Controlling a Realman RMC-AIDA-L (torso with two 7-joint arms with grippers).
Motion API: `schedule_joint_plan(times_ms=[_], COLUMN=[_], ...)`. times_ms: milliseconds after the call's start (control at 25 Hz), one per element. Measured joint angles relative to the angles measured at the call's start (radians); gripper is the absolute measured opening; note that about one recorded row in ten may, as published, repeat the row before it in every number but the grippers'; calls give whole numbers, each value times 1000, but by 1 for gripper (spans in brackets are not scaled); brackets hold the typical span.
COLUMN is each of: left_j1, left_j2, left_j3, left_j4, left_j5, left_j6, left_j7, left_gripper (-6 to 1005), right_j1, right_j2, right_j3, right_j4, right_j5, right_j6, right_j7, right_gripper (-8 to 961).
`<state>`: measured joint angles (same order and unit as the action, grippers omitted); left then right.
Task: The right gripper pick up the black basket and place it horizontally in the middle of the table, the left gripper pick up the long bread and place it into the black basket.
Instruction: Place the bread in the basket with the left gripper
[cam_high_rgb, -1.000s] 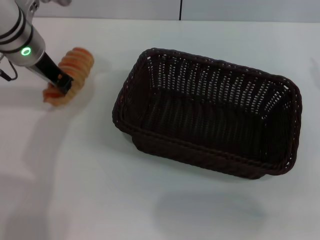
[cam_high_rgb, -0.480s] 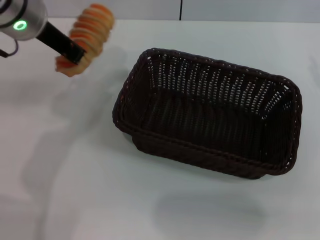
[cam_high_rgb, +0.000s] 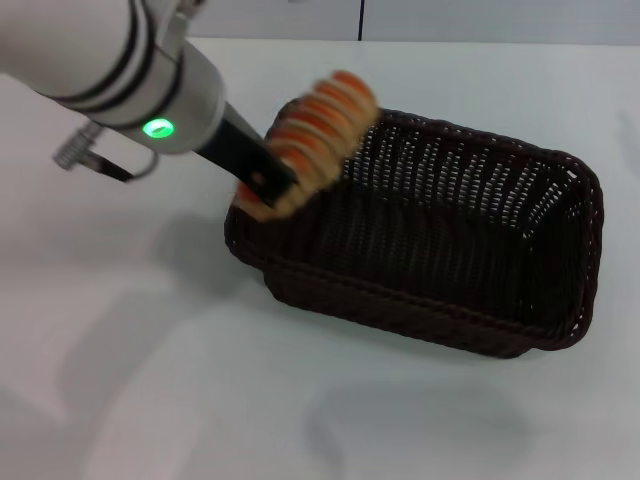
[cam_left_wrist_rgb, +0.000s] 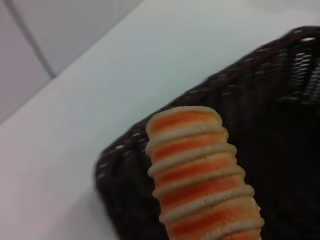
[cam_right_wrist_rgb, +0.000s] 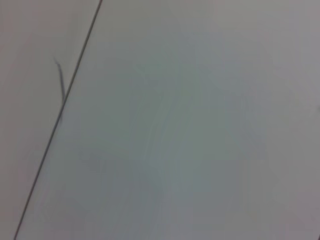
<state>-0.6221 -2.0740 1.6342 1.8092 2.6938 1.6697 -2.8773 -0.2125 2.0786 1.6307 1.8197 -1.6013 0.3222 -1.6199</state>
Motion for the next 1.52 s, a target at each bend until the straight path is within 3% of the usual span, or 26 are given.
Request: schedule_joint_plan(times_ms=[200,520,880,1080,1360,1520], left_j1=[2,-6,-54,-56,-56,-10], left_j2=[-3,-1,0,-1,-1,2], left_j3=[33,80,84,89,84,61], left_j4=[-1,-5,-107,-108,-100,-13], left_j5=[-90,-97,-191,-197,-198,-191], left_j6=[-20,-42,-45,-61,-69,-85], left_j7=[-1,-1,-1,-1,-1,0], left_gripper=[139,123,116,222,456,550], right_j1=[-3,-8,-8,-8,-16,-43], right_j2=[0,0,0,1,2,3], right_j3=[-8,-22,-25,-20,5,43], right_j4=[1,4,4,-1,-12,-35], right_j5=[-1,-2,-5,-14,-7,74], right_j6=[0,0,0,-7,-7,2], right_j7=[0,0,0,0,3,6], right_gripper=[544,544,544,544,544,544])
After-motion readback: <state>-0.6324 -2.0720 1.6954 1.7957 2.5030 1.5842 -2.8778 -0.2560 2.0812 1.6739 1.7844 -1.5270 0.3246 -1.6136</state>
